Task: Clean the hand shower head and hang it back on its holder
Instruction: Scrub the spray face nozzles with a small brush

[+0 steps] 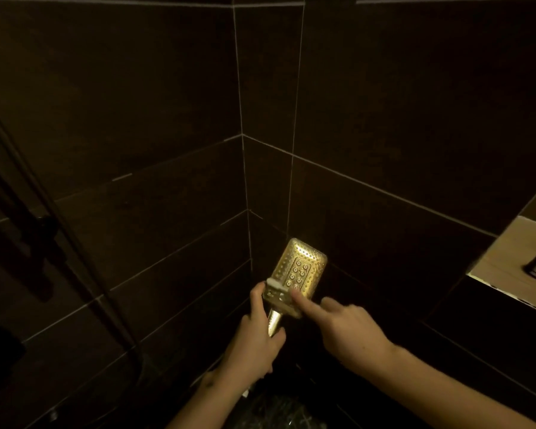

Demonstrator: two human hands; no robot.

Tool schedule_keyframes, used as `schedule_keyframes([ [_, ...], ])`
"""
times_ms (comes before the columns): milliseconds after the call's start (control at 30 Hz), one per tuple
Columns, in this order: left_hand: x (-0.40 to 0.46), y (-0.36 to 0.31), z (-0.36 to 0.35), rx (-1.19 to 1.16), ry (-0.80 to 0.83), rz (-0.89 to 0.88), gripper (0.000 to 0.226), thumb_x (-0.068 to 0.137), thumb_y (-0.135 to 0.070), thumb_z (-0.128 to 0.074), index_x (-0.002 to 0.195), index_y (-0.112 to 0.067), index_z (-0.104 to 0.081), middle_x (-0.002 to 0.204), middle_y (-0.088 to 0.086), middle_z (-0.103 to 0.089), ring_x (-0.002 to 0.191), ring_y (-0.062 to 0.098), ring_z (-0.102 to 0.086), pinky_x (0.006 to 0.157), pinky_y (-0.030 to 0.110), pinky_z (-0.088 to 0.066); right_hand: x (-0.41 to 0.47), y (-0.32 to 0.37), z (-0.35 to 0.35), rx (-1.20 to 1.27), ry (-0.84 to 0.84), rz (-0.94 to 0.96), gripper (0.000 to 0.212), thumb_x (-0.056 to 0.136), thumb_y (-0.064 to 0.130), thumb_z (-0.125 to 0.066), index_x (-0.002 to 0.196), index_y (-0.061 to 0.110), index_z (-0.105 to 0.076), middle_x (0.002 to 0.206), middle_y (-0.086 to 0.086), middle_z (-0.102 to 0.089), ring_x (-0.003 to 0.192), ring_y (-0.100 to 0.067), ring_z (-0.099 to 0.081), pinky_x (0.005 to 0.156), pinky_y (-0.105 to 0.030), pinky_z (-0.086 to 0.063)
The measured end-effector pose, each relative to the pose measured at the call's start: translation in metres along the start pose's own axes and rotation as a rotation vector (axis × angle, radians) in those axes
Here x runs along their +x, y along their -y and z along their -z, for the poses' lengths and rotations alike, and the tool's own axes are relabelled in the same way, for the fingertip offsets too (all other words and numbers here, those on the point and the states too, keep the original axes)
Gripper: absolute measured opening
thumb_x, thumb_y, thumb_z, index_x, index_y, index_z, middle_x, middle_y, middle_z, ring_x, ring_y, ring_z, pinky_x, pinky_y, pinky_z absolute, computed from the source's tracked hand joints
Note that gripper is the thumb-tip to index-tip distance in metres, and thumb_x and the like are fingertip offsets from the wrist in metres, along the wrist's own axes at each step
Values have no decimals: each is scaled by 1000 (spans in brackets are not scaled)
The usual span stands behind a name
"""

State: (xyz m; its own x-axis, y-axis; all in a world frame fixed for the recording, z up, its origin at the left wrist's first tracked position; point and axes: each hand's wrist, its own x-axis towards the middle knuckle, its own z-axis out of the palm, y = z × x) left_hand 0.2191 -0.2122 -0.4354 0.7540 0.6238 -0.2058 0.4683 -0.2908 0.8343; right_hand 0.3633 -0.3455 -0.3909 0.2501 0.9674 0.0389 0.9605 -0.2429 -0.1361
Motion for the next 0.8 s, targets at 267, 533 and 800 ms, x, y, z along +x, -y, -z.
schedule_keyframes([
  [267, -5, 6, -3, -18, 5, -10, 95, 94, -17, -69, 144, -60, -2, 118, 5, -62, 60, 19, -69, 48, 23, -53, 11, -28, 22, -19, -126, -206, 72, 100, 24, -39, 152, 44, 7, 108, -1, -57, 68, -9, -56, 64, -26, -54],
  [533, -12, 6, -8, -71, 28, 10, 92, 95, -17, -69, 142, -61, -3, 117, 3, -61, 64, 17, -68, 49, 19, -51, -3, -23, 6, 1, -129, -214, 77, 99, 23, -40, 149, 49, 13, 106, 3, -53, 67, -8, -54, 65, -27, -55],
  [800, -14, 3, -24, -63, 5, -30, 93, 96, -19, -69, 142, -62, 1, 111, 0, -63, 61, 15, -68, 48, 20, -52, -4, -29, 10, 200, -243, -434, 81, 96, 8, -47, 153, 44, -1, 86, 5, -50, 63, -9, -52, 58, -27, -52],
])
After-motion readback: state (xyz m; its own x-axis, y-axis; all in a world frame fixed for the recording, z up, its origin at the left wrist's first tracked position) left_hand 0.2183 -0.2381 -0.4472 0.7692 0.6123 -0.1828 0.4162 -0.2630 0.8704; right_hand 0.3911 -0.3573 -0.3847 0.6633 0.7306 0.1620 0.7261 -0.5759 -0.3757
